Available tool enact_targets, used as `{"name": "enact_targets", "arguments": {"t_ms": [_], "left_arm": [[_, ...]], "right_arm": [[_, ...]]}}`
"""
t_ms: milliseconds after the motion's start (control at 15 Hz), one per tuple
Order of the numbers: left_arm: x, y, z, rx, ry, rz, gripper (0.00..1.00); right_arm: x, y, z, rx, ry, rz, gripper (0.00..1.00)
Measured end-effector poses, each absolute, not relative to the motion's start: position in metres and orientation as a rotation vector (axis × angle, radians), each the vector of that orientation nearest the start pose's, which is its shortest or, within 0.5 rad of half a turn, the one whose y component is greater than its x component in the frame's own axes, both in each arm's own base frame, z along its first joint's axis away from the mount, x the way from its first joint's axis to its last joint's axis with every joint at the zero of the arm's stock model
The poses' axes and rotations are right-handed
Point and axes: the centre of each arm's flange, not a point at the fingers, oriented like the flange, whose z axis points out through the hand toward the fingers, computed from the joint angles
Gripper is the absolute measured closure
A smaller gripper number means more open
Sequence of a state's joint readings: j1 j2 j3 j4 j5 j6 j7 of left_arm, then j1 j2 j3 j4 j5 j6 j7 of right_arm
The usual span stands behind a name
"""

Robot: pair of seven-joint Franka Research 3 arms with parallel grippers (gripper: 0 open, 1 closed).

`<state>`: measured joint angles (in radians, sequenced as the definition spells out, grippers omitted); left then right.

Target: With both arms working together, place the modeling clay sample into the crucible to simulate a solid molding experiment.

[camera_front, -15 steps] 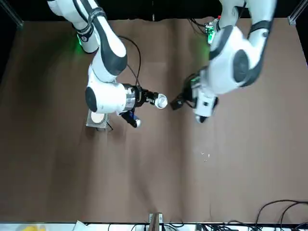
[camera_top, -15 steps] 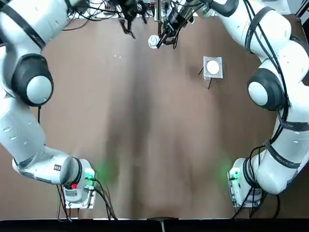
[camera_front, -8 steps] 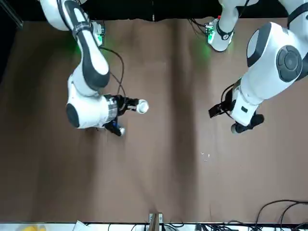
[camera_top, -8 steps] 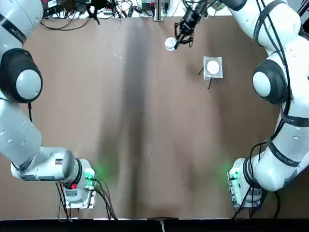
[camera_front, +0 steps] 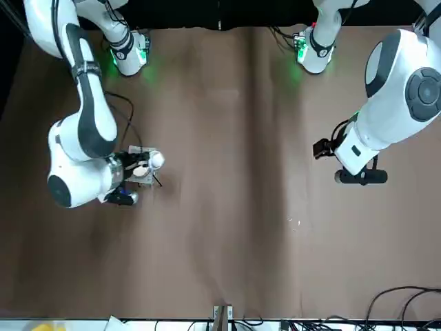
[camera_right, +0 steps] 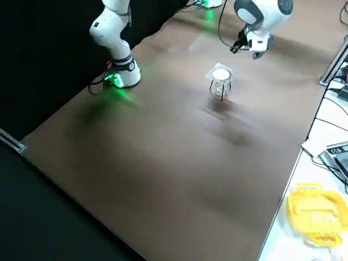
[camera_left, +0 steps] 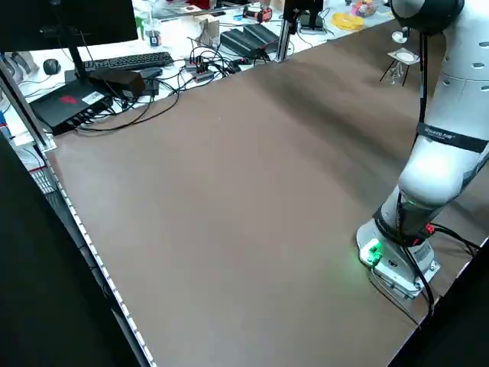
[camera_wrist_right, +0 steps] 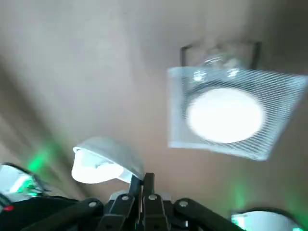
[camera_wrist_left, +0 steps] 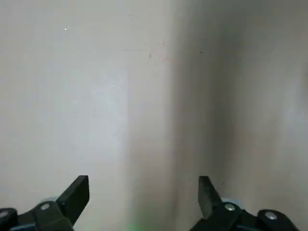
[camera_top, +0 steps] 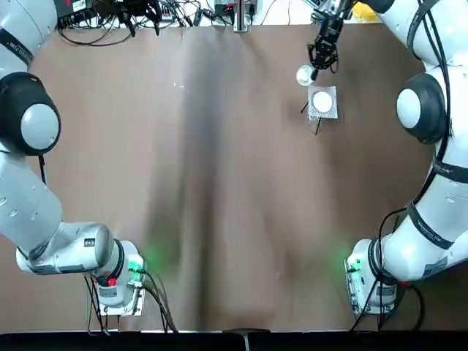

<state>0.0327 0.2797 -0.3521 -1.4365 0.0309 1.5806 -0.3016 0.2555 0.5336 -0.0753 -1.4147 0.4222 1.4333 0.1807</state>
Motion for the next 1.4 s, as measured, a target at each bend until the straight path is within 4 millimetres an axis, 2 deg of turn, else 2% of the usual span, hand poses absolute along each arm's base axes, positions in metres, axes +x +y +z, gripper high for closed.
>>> {"name": "enact_targets", "arguments": {"t_ms": [133,267,400,600,867,1267,1400], "left_arm": [[0.603,-0.161,0.539,-3.158,0.015,0.204,0.0],[0.594,-0.157,0.558,-3.151,0.009,0.185,0.0],[0.581,-0.152,0.582,-3.138,-0.001,0.155,0.0],[0.56,-0.132,0.608,-3.111,0.076,0.127,0.0],[0.531,-0.123,0.606,-3.083,0.137,0.152,0.0],[0.525,-0.125,0.614,-3.084,0.15,0.111,0.0],[0.525,-0.125,0.615,-3.085,0.149,0.107,0.0]], "right_arm": [[0.626,0.151,0.359,-2.754,0.031,0.816,0.96],[0.625,0.135,0.342,-2.748,-0.02,0.844,0.96],[0.625,0.128,0.326,-2.741,-0.059,0.871,0.96],[0.625,0.12,0.308,-2.748,-0.125,0.898,0.96],[0.627,0.109,0.298,-2.743,-0.141,0.906,0.96],[0.628,0.099,0.288,-2.755,-0.144,0.925,0.95],[0.627,0.1,0.283,-2.751,-0.147,0.935,0.82]]}}
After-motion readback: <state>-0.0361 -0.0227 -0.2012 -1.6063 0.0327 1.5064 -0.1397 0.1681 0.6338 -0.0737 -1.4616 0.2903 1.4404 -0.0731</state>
